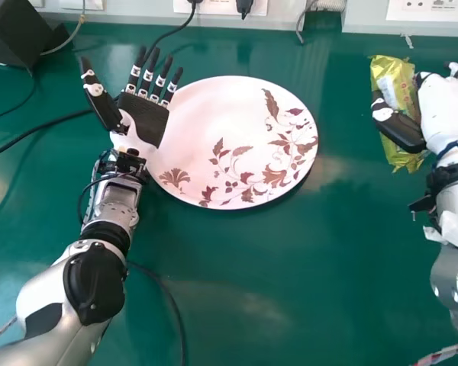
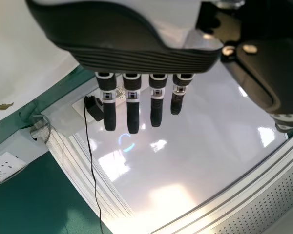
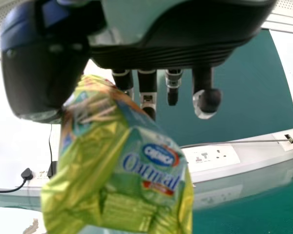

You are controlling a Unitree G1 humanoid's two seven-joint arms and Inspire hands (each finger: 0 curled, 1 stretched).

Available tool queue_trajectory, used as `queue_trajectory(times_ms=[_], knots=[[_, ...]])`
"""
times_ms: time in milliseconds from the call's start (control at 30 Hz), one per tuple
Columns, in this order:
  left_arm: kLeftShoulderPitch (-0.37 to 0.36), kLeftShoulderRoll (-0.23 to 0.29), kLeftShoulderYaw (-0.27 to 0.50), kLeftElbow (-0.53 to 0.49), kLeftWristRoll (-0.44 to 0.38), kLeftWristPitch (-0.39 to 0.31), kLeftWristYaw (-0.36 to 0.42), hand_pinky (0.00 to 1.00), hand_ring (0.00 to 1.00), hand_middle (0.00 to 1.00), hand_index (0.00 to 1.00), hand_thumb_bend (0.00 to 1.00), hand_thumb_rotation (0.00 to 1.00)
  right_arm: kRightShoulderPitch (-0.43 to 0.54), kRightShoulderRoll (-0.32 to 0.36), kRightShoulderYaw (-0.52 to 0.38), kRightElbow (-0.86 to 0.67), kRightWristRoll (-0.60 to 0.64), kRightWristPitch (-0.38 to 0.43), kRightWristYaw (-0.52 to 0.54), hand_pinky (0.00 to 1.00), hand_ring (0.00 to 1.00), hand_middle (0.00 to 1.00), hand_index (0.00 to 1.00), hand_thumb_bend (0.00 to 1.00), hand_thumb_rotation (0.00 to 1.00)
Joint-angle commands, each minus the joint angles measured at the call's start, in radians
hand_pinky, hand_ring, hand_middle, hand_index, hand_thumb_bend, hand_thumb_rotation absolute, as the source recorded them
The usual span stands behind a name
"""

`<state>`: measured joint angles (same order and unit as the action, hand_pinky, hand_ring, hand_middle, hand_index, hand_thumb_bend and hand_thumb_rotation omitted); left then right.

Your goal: Pick up biscuit and place it in the plate

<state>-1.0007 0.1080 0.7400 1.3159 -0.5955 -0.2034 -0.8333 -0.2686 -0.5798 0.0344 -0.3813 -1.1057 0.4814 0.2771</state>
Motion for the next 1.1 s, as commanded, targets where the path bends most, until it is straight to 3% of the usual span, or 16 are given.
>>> queue_trajectory(times_ms=[0, 667, 1067], knots=[[0.033, -0.011, 0.001, 0.008, -0.001, 0.008, 0.001, 0.78, 0.82, 0.92, 0.98, 0.98, 0.33, 0.006, 0.004, -0.017, -0.02, -0.007, -0.014, -0.027, 0.0, 0.0, 0.48, 0.47, 0.51, 0.0], [0.039, -0.015, -0.004, 0.01, 0.01, 0.007, 0.043, 0.72, 0.81, 0.89, 0.95, 0.99, 0.35, -0.006, 0.033, -0.012, 0.035, 0.017, -0.142, -0.192, 0.0, 0.0, 0.48, 0.47, 0.5, 0.0], [0.042, -0.014, -0.008, 0.009, 0.015, -0.001, 0.042, 0.74, 0.81, 0.9, 0.96, 1.0, 0.34, -0.009, 0.057, -0.011, 0.034, 0.04, -0.191, -0.258, 0.0, 0.0, 0.48, 0.47, 0.5, 0.0]])
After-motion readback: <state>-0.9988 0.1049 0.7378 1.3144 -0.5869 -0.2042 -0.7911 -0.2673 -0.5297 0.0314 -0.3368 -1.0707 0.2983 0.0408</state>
